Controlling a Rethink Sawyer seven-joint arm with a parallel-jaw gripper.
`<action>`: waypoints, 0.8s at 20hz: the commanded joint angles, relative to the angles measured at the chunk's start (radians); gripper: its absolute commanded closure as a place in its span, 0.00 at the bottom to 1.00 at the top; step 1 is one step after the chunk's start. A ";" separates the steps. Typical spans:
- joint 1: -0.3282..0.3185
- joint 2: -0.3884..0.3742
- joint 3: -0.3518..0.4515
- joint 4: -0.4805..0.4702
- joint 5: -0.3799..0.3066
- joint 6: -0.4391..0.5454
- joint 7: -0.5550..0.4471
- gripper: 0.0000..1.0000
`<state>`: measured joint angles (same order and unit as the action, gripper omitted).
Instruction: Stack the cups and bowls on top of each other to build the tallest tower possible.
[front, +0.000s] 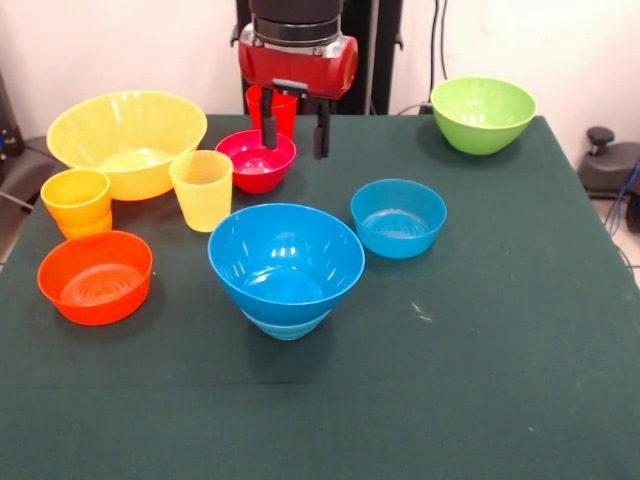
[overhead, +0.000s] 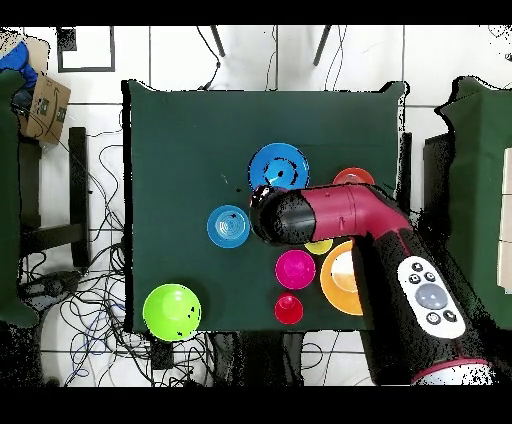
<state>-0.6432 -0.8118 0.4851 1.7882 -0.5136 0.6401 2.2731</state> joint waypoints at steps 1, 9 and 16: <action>-0.040 0.034 -0.020 0.072 -0.044 -0.008 -0.095 0.00; -0.098 0.013 0.004 0.114 -0.048 0.020 -0.145 0.00; -0.151 0.012 0.030 0.131 -0.069 0.037 -0.201 0.00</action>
<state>-0.7806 -0.8108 0.4862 1.8627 -0.5171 0.6399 2.2731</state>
